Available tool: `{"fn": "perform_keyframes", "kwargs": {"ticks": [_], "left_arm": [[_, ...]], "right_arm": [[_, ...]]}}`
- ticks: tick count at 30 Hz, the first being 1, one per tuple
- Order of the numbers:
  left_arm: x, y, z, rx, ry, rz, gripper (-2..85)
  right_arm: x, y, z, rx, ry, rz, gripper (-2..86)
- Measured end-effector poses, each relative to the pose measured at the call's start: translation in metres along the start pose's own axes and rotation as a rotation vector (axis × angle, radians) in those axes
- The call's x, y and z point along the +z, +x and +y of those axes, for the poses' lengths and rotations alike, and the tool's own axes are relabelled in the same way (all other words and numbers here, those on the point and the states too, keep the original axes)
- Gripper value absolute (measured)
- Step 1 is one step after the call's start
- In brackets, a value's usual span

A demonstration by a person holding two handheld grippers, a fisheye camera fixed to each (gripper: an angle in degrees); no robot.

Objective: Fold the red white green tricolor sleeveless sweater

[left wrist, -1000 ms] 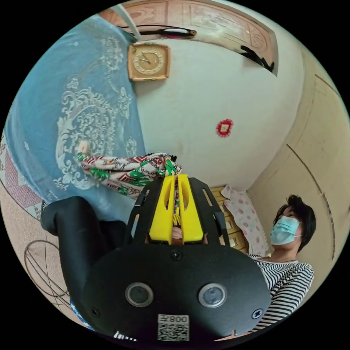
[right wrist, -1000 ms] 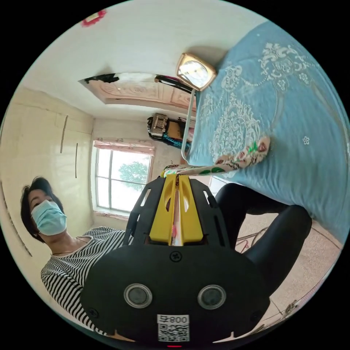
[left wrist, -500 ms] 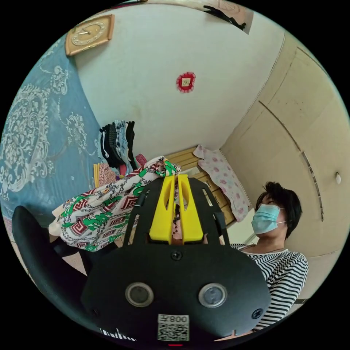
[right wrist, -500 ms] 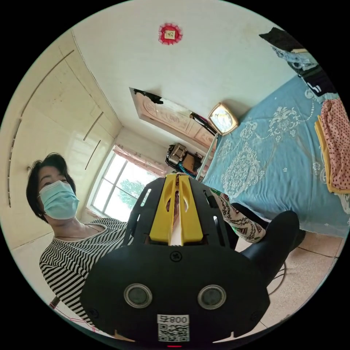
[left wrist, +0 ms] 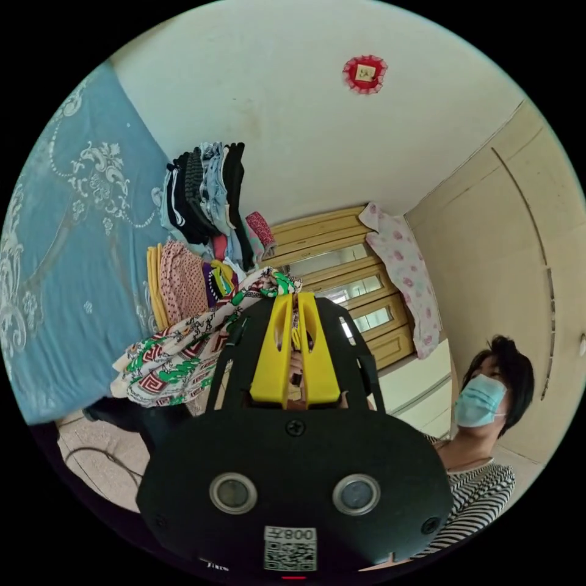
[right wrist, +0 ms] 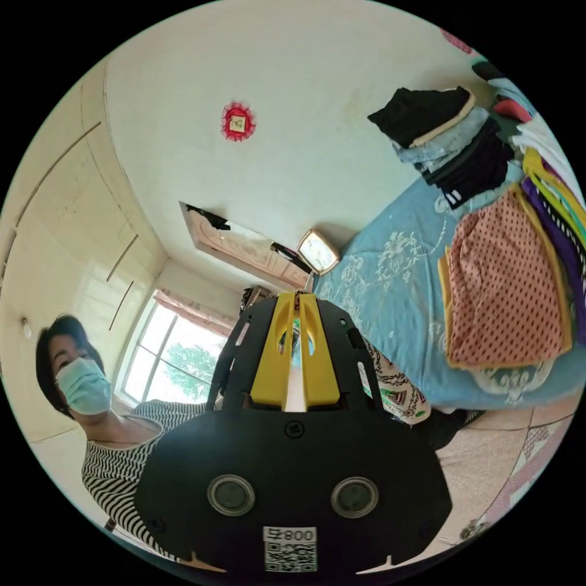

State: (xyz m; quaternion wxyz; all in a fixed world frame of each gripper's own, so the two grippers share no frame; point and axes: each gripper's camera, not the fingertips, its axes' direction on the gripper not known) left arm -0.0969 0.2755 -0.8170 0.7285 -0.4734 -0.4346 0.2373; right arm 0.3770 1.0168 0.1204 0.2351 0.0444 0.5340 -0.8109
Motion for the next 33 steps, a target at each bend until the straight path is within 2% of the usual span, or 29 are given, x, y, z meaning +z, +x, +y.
{"fn": "perform_keyframes", "kwargs": {"ticks": [7, 11, 14, 21, 27, 33], "left_arm": [[0.138, -0.006, -0.106, 0.194, -0.013, 0.027, 1.8], [0.203, -0.029, -0.128, 0.245, -0.073, -0.015, 1.8], [0.257, -0.086, -0.126, 0.16, -0.147, -0.057, 1.7], [0.366, -0.267, -0.071, -0.252, -0.399, -0.25, 1.8], [0.421, -0.308, -0.062, -0.23, -0.482, -0.283, 2.1], [0.47, -0.356, -0.052, -0.257, -0.57, -0.393, 2.9]], "right_arm": [[-0.074, -0.01, -0.129, -0.144, 0.056, 0.096, 0.7], [-0.118, 0.002, -0.169, -0.157, 0.066, 0.188, 0.7], [-0.141, 0.042, -0.17, -0.069, 0.041, 0.311, 0.7], [-0.172, 0.165, -0.136, 0.283, -0.106, 0.575, 0.7], [-0.182, 0.175, -0.133, 0.251, -0.214, 0.715, 0.7], [-0.182, 0.186, -0.132, 0.243, -0.286, 0.865, 0.7]]}}
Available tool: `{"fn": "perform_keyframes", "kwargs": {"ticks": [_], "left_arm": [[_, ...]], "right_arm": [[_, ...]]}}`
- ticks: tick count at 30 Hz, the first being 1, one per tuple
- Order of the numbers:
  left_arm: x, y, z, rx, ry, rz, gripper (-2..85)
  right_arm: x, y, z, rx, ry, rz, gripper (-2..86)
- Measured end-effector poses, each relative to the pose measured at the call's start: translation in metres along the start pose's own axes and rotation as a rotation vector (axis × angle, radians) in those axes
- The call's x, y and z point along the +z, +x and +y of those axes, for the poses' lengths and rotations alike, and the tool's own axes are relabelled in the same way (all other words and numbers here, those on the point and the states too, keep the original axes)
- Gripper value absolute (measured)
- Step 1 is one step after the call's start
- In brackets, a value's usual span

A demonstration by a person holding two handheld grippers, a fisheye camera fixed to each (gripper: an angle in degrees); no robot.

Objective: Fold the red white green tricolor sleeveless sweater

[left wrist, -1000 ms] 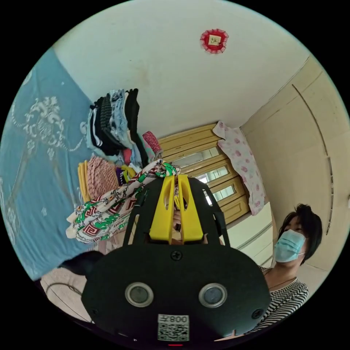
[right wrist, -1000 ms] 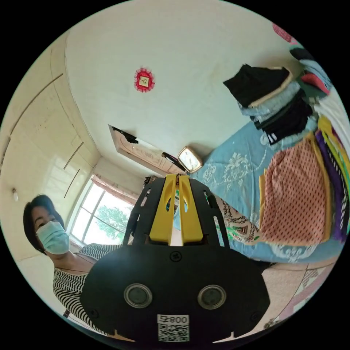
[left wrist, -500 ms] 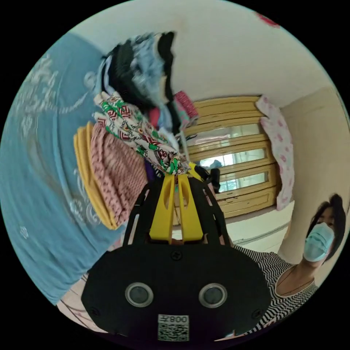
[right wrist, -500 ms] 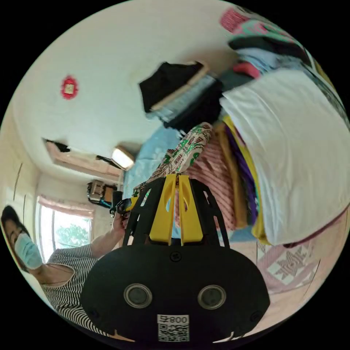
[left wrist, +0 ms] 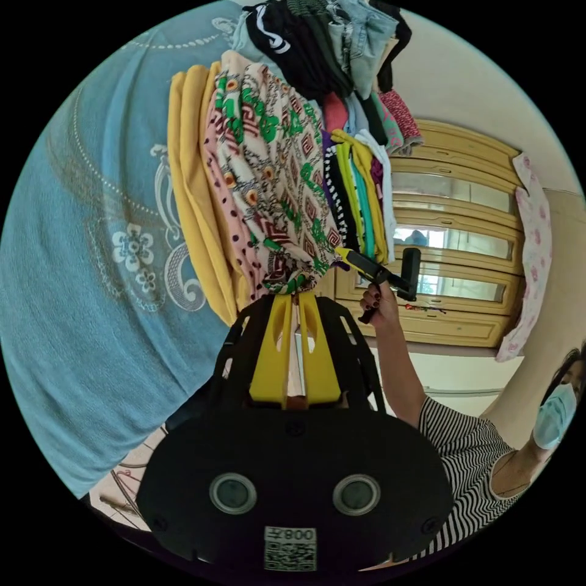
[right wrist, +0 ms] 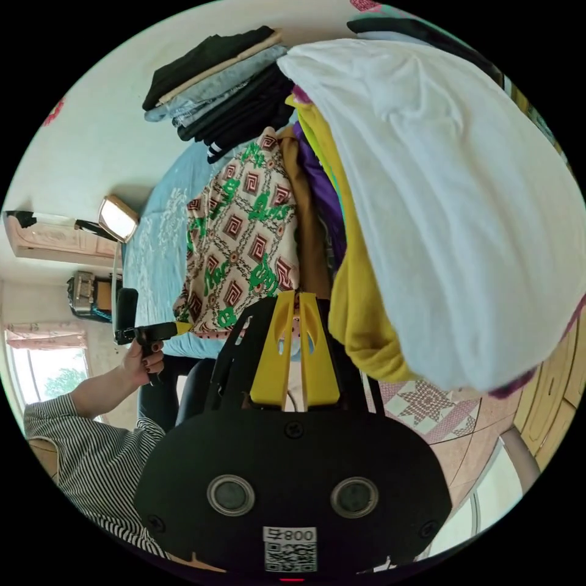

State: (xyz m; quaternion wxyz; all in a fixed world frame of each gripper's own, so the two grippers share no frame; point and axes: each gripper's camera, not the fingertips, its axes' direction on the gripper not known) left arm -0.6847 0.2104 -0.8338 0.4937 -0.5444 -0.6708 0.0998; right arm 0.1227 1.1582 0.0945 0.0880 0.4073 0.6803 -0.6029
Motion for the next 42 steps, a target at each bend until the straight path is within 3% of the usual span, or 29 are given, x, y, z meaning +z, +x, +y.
{"fn": "perform_keyframes", "kwargs": {"ticks": [9, 15, 17, 20, 27, 31, 34, 42], "left_arm": [[0.016, -0.024, -0.011, -0.027, 0.05, 0.003, 2.5], [0.03, -0.005, -0.028, 0.093, 0.071, -0.067, 0.7], [0.041, 0.0, -0.042, 0.136, 0.062, -0.103, 0.5], [0.069, -0.002, -0.064, 0.172, -0.043, -0.355, 0.3], [0.074, 0.001, -0.072, 0.206, -0.026, -0.343, 0.2], [0.08, 0.003, -0.075, 0.252, -0.061, -0.386, 0.2], [0.083, -0.01, -0.079, 0.217, -0.086, -0.392, 0.2], [0.036, 0.006, -0.054, 0.28, 0.035, -0.265, 0.2]], "right_arm": [[-0.017, -0.004, 0.012, 0.063, 0.056, 0.203, 0.1], [-0.039, -0.067, 0.037, -0.129, 0.231, 0.331, 0.0], [-0.021, -0.082, 0.025, -0.157, 0.178, 0.431, 0.0], [0.008, -0.087, 0.012, -0.175, 0.069, 0.519, 0.0], [0.004, -0.085, 0.01, -0.132, 0.067, 0.476, 0.1], [-0.027, -0.087, 0.017, -0.109, 0.183, 0.396, 0.2], [-0.013, -0.074, 0.01, -0.086, 0.069, 0.372, 0.3], [-0.107, -0.109, 0.03, -0.167, 0.326, 0.32, 2.0]]}}
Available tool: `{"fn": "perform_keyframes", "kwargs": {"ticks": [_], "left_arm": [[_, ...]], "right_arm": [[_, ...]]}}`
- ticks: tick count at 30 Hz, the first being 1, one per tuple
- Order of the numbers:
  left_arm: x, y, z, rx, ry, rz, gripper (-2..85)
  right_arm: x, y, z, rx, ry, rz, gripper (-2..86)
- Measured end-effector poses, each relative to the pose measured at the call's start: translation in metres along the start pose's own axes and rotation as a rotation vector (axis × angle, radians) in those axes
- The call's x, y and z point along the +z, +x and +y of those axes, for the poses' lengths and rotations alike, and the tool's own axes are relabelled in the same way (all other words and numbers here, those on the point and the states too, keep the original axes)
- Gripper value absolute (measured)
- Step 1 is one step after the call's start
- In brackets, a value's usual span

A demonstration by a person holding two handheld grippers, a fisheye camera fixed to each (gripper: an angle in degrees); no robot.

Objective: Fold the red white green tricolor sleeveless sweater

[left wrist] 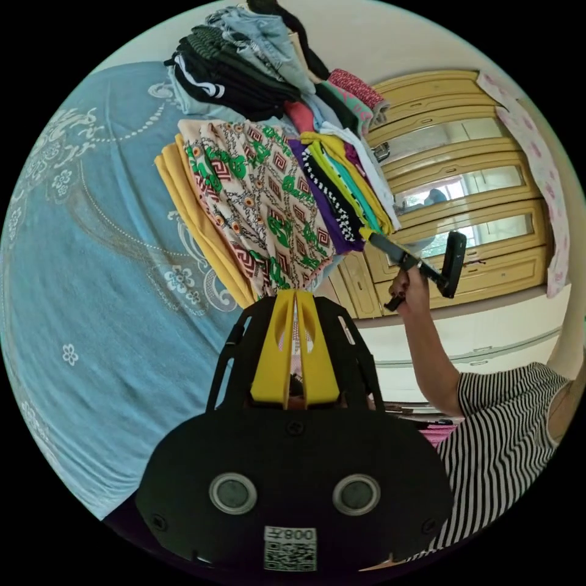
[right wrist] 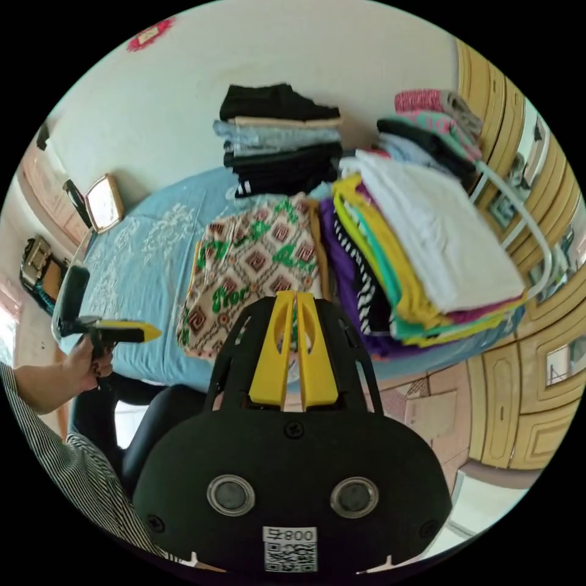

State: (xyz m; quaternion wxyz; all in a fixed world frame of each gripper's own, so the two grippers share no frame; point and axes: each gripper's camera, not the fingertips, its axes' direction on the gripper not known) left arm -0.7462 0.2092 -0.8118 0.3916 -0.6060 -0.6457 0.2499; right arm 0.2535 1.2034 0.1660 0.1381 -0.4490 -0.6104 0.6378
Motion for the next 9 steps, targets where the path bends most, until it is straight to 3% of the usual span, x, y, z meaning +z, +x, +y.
{"fn": "perform_keyframes", "kwargs": {"ticks": [4, 9], "left_arm": [[-0.024, 0.001, 0.017, 0.016, 0.013, 0.011, 0.2], [-0.046, 0.0, 0.036, -0.006, 0.036, 0.077, 0.2]], "right_arm": [[-0.049, -0.001, -0.048, -0.056, 0.173, 0.159, 5.2], [-0.069, 0.02, -0.119, -0.039, 0.211, 0.298, 6.0]]}}
